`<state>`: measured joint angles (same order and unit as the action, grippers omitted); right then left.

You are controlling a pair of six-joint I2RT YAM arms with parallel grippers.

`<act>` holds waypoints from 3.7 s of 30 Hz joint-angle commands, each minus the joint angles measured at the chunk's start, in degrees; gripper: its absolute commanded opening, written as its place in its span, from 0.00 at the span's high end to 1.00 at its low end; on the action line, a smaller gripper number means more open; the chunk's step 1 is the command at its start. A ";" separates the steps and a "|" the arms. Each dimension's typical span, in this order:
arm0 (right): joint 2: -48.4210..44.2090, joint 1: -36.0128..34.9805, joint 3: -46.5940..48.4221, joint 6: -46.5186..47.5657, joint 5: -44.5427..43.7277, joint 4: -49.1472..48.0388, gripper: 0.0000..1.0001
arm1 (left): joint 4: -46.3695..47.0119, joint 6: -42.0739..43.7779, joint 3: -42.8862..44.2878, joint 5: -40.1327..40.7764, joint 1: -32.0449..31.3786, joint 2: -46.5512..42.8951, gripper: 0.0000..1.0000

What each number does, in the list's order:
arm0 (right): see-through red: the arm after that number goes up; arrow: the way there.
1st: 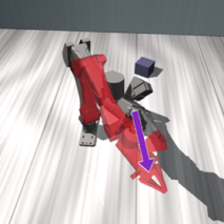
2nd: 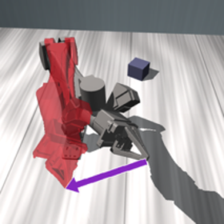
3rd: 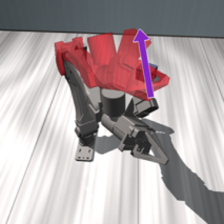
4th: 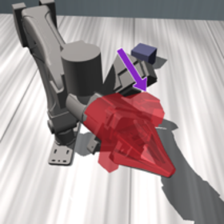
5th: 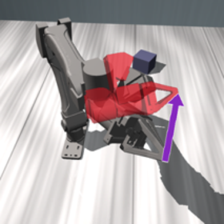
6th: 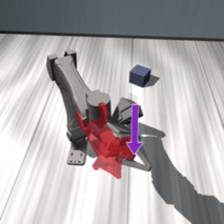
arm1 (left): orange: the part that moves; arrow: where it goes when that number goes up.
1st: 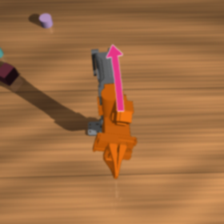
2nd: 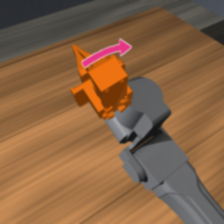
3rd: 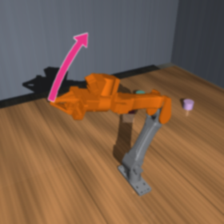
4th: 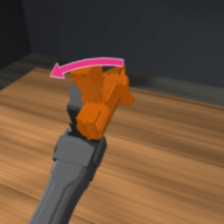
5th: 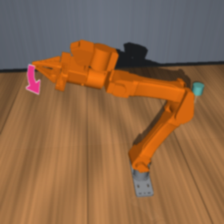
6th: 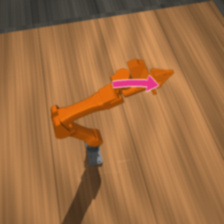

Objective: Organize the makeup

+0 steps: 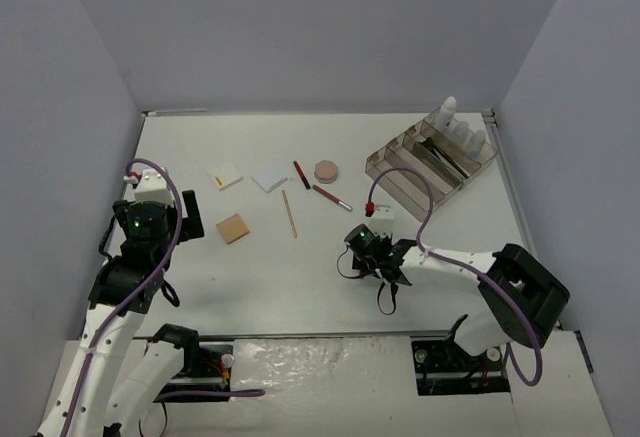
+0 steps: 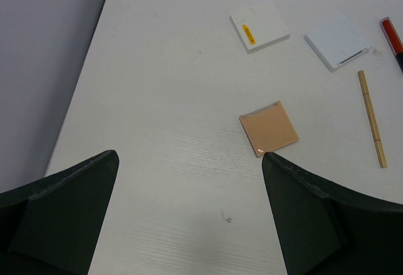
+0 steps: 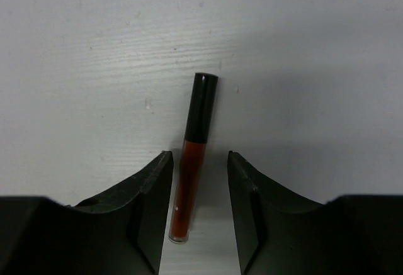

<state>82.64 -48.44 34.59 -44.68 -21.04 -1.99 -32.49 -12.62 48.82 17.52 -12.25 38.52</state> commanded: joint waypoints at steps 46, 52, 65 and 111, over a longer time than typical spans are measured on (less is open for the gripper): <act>24.90 41.24 44.06 80.67 23.46 -6.45 0.96 | 3.84 -0.56 1.19 -2.57 0.39 -0.83 0.03; 26.20 41.88 43.89 81.51 23.69 -6.54 0.69 | 3.75 -0.51 1.19 -2.40 0.39 -0.82 0.03; 18.01 32.35 45.23 69.51 29.11 -5.60 0.44 | 3.66 -0.39 1.01 -1.56 0.39 -0.47 0.03; 10.24 22.68 32.22 61.77 31.16 -5.61 1.00 | 3.07 -0.36 0.75 0.65 0.39 0.21 0.03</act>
<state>103.79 -31.20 64.79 10.60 12.59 -10.01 -32.29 -12.63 48.82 16.98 -12.25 38.52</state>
